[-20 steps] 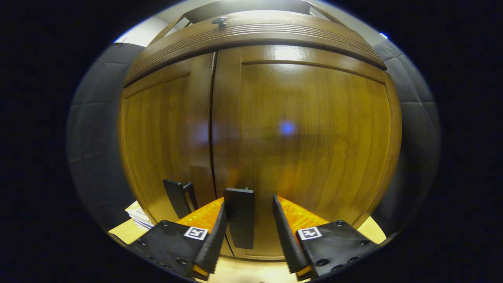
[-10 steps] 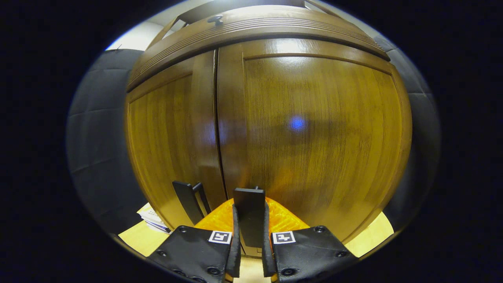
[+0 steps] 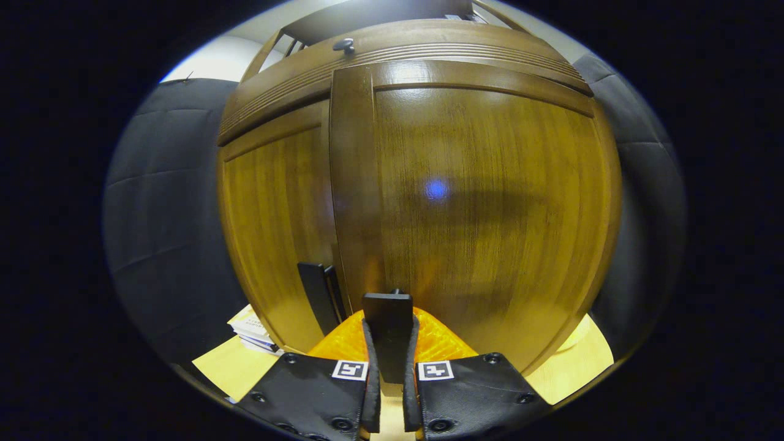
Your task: Open the right door of the double-door shoe cabinet with the right hand, and open the left door with the left hand.
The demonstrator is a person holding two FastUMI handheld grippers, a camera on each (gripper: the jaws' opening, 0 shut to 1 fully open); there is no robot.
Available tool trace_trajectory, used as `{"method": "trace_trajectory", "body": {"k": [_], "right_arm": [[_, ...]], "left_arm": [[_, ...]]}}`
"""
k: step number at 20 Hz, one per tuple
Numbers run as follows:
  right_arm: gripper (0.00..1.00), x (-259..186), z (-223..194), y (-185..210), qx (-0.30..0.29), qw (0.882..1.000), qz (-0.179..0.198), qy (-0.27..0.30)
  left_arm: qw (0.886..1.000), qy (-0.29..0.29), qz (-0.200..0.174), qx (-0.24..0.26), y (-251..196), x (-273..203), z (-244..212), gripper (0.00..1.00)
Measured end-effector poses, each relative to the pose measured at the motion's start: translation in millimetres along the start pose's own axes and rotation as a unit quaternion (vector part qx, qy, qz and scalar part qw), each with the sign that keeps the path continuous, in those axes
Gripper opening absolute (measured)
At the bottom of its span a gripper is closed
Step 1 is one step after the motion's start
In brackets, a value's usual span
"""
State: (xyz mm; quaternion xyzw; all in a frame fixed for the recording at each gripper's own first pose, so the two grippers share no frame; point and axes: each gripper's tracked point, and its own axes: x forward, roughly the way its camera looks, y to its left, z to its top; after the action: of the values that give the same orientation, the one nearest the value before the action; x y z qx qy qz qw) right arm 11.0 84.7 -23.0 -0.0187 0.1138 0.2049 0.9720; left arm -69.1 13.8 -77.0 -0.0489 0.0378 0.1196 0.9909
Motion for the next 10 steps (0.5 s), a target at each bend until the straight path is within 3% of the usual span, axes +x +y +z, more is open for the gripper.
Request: {"method": "trace_trajectory", "body": {"k": [6,10], "right_arm": [[0.15,-58.4,-13.9,-9.5,0.006,1.0,0.0,-0.008],[0.14,-87.0,-17.0,-21.7,0.006,1.0,-0.009,-0.011]], "left_arm": [[0.994,0.016,-0.104,0.02,-45.6,19.0,-9.8,0.98],[0.987,0.017,-0.155,0.044,-70.2,29.5,5.7,0.98]]}}
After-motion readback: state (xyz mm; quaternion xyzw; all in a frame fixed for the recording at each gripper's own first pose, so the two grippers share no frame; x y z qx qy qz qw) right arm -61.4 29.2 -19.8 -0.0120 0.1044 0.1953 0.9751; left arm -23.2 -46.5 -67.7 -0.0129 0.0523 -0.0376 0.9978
